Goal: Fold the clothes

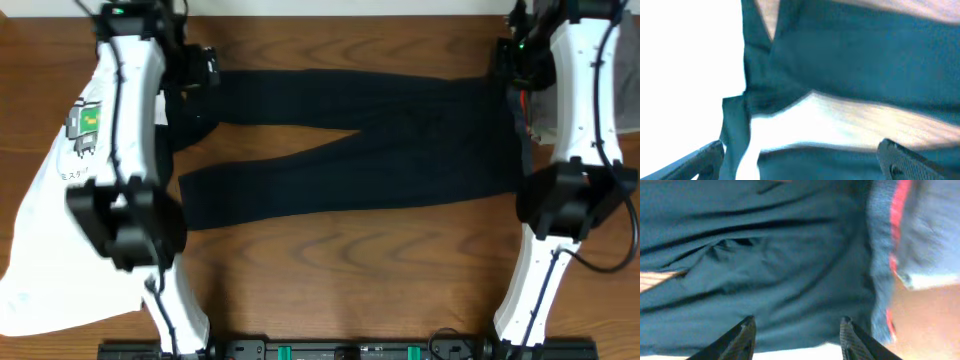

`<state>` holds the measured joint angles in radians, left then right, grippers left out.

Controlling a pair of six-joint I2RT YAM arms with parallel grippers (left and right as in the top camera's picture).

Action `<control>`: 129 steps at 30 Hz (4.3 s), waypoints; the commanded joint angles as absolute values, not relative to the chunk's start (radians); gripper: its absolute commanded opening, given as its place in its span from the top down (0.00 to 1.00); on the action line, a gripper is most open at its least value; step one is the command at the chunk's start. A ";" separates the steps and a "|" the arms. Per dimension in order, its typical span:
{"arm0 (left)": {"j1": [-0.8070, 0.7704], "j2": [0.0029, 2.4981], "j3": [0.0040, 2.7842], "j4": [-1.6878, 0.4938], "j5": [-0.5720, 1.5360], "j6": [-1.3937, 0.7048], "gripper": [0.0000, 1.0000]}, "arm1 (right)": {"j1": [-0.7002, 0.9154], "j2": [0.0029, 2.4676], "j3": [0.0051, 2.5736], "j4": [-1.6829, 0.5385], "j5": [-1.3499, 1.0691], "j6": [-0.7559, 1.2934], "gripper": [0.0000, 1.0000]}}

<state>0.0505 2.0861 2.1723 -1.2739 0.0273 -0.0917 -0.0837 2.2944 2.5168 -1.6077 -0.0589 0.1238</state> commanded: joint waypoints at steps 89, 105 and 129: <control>0.108 1.710 0.699 -0.419 -0.080 -1.258 0.64 | -0.191 1.524 1.089 -0.943 0.131 0.788 0.28; 0.109 1.654 0.699 -0.443 -0.007 -1.159 0.94 | -0.192 1.524 1.089 -0.946 0.199 0.739 0.27; 0.108 1.603 0.699 -0.443 -0.009 -1.118 0.94 | -0.192 1.525 0.849 -0.488 0.236 0.739 0.31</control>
